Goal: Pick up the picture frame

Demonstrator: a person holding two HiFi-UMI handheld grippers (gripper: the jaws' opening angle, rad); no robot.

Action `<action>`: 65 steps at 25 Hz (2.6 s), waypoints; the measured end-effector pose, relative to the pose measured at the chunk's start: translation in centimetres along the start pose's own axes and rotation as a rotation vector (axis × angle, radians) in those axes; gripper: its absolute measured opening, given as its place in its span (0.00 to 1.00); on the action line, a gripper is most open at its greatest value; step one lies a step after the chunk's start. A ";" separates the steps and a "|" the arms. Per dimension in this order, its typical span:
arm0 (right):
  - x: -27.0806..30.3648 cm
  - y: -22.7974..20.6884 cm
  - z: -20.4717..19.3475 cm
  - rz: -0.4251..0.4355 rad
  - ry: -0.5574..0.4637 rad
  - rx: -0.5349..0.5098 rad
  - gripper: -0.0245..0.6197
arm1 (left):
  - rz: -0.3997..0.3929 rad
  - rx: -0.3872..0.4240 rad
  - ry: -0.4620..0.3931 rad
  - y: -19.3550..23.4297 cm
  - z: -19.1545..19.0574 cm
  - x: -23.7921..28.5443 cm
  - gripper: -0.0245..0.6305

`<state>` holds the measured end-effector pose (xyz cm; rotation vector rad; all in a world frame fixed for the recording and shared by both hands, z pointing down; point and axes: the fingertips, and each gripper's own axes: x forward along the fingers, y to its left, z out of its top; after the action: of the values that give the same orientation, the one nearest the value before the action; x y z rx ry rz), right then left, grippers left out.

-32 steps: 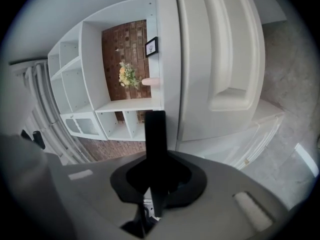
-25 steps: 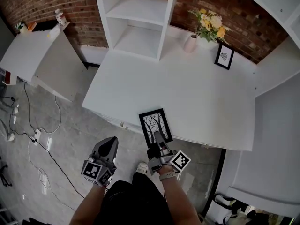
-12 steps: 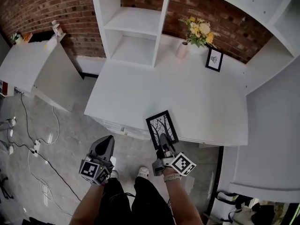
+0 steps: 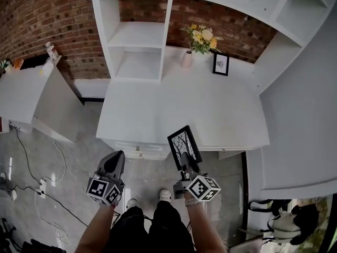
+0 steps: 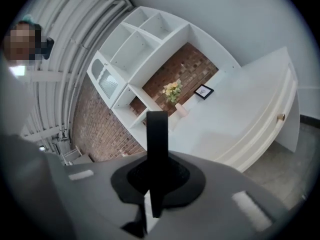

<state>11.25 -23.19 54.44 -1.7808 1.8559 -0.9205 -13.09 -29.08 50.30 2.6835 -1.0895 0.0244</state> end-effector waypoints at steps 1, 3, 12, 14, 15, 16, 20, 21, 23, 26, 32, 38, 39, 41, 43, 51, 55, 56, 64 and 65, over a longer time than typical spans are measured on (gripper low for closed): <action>-0.5 0.4 0.1 -0.007 -0.012 -0.021 0.06 | -0.010 0.002 -0.003 0.0 0.2 -0.2 0.04; -1.5 1.0 0.5 -0.024 -0.037 -0.056 0.06 | -0.033 0.004 -0.010 0.0 0.6 -0.5 0.04; -4.7 3.9 0.6 -0.093 -0.113 -0.187 0.06 | -0.113 0.024 -0.024 0.8 2.2 -1.9 0.04; -5.2 4.7 0.4 -0.102 -0.128 -0.225 0.06 | -0.126 0.027 -0.035 1.0 2.6 -2.3 0.04; -5.5 5.1 0.4 -0.105 -0.136 -0.242 0.06 | -0.131 0.028 -0.040 1.1 2.8 -2.5 0.04; -5.7 5.5 0.3 -0.109 -0.145 -0.257 0.06 | -0.137 0.029 -0.045 1.2 3.0 -2.7 0.04; -6.3 7.0 -0.2 -0.130 -0.166 -0.312 0.06 | -0.156 0.034 -0.057 1.6 3.7 -3.6 0.04; -6.5 7.3 -0.4 -0.137 -0.170 -0.326 0.06 | -0.160 0.035 -0.060 1.7 3.9 -4.0 0.04; -6.9 7.9 -0.7 -0.148 -0.183 -0.352 0.06 | -0.167 0.038 -0.066 1.9 4.1 -4.6 0.04; -7.4 9.0 -1.0 -0.159 -0.203 -0.394 0.06 | -0.170 0.041 -0.071 2.4 4.2 -5.7 0.04; -8.1 10.8 -1.8 -0.177 -0.226 -0.434 0.06 | -0.170 0.045 -0.085 3.5 4.8 -7.6 0.04; -8.5 12.2 -2.3 -0.178 -0.242 -0.470 0.06 | -0.158 0.044 -0.103 4.5 5.2 -9.0 0.04; -8.6 12.4 -2.3 -0.179 -0.243 -0.475 0.06 | -0.157 0.044 -0.105 4.5 5.3 -9.1 0.04; -8.6 12.8 -2.4 -0.180 -0.244 -0.485 0.06 | -0.154 0.042 -0.109 4.7 5.5 -9.5 0.04; -8.6 13.1 -2.5 -0.182 -0.243 -0.497 0.05 | -0.149 0.040 -0.113 5.0 5.6 -9.8 0.04; -8.9 14.2 -3.0 -0.188 -0.244 -0.538 0.06 | -0.137 0.038 -0.127 6.1 6.2 -10.7 0.04; -9.4 14.2 -3.6 -0.195 -0.240 -0.546 0.05 | -0.130 0.044 -0.132 6.4 6.5 -10.9 0.04; -9.5 14.2 -3.7 -0.196 -0.239 -0.546 0.05 | -0.129 0.044 -0.134 6.5 6.6 -11.0 0.04; -9.3 14.0 -3.3 -0.197 -0.234 -0.566 0.05 | -0.111 0.043 -0.141 6.6 6.8 -11.3 0.04; -9.3 14.1 -3.3 -0.199 -0.234 -0.571 0.06 | -0.109 0.043 -0.142 6.8 6.8 -11.4 0.04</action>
<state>-0.16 -13.93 45.53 -2.3184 1.9316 -0.2194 -26.48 -27.52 43.96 2.8159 -0.9900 -0.1659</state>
